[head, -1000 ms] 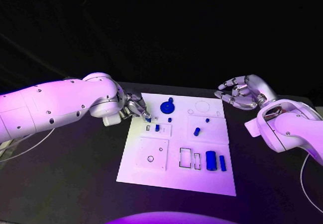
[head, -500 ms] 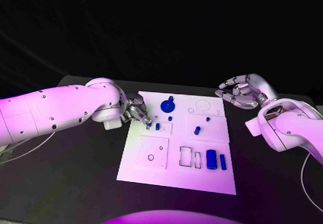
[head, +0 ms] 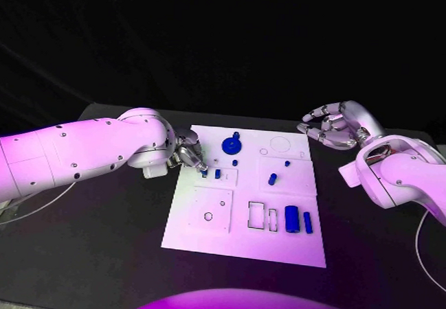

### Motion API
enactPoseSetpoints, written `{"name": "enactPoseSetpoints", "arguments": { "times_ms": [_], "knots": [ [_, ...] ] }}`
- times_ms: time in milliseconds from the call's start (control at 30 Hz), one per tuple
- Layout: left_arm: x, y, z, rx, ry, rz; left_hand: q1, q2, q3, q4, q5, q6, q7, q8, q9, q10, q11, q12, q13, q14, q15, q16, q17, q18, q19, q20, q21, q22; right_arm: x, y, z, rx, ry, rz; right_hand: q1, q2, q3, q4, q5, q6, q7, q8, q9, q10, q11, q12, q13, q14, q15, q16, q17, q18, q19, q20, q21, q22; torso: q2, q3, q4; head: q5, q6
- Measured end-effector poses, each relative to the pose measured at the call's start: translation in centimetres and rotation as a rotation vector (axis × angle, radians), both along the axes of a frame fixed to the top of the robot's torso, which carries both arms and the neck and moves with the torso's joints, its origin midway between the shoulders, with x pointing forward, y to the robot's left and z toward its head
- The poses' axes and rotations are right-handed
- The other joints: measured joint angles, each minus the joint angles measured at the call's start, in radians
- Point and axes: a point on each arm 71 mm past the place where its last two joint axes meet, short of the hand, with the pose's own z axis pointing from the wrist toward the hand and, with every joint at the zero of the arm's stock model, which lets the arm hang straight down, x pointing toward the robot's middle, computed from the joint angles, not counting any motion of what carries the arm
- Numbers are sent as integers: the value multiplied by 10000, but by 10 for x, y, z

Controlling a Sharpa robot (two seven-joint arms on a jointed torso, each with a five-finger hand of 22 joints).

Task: Assemble the parts on the task board

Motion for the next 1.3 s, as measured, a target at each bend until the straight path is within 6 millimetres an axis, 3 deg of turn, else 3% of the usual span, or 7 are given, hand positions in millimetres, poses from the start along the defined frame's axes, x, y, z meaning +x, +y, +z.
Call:
{"name": "enactPoseSetpoints", "arguments": {
  "times_ms": [1300],
  "knots": [
    [1, -4, -2, 470, 156, -371, -7, -8, -6, -48, -4, 33, -32, -58, 36, -4, 4, -1, -3, 11, -10, -1, -1, -1, 0, 0, -1, -3, 0, 0, 0, 2, -5, 9, 0, 0, 0, 0, 39, 0, 0, 40, 0, 0, 0, 0, -2, 0, 0, 0, 6, 0, 0, 1, 0, -4, -1, -1, -3, -12, -75]
  ]
}}
